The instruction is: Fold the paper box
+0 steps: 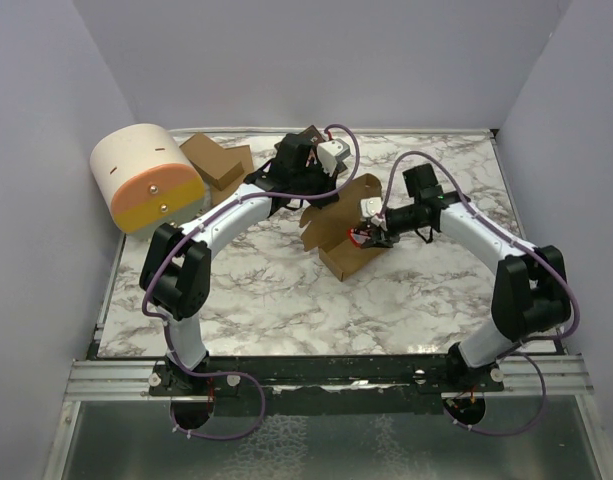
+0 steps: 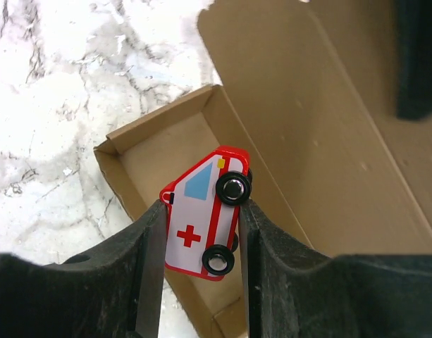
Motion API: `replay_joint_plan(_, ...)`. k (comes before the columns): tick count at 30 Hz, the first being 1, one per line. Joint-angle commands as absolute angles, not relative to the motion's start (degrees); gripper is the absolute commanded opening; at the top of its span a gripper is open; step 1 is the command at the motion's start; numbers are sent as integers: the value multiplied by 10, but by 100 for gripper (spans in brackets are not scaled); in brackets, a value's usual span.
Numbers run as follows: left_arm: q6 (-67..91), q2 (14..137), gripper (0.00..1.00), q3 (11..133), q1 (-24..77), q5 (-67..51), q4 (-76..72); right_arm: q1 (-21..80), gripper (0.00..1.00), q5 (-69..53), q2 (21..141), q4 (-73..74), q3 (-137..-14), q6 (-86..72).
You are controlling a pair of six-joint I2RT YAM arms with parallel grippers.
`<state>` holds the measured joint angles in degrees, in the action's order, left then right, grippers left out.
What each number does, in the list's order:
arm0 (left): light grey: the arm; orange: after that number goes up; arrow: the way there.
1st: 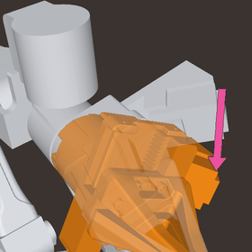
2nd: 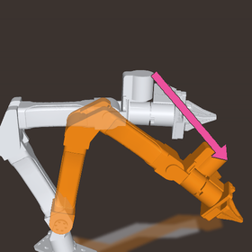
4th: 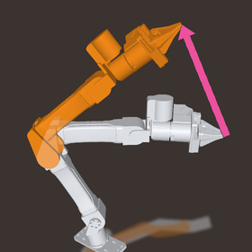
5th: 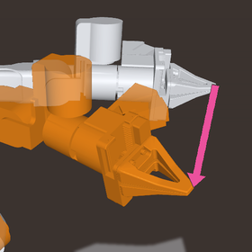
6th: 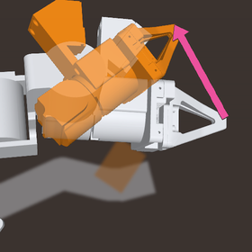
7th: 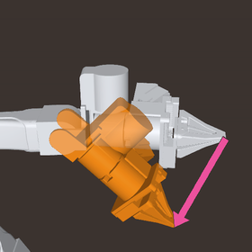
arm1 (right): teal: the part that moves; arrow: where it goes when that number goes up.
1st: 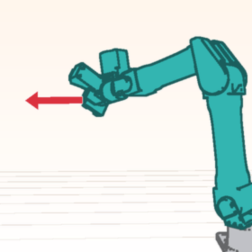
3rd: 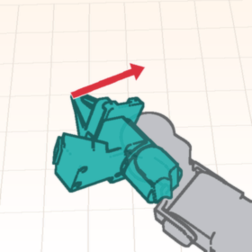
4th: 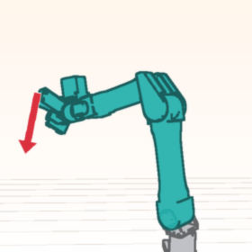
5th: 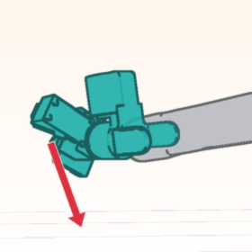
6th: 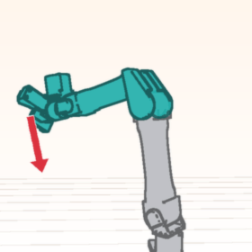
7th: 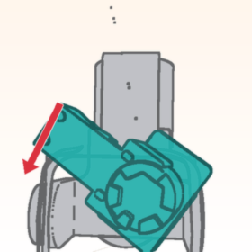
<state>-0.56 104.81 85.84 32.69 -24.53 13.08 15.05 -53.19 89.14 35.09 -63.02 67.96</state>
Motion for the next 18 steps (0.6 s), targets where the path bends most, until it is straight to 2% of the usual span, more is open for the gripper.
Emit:
replay_joint_plan(1, -7, 1049, 3, 868, 328, -263, 129, 183, 17, -502, 938, 426, -681, 836)
replay_joint_plan(5, -7, 1052, 3, 870, 328, -265, 129, 199, 18, -470, 983, 473, -722, 910)
replay_joint_plan(18, -9, 1055, 3, 871, 328, -266, 127, 247, 21, -360, 1051, 505, -756, 994)
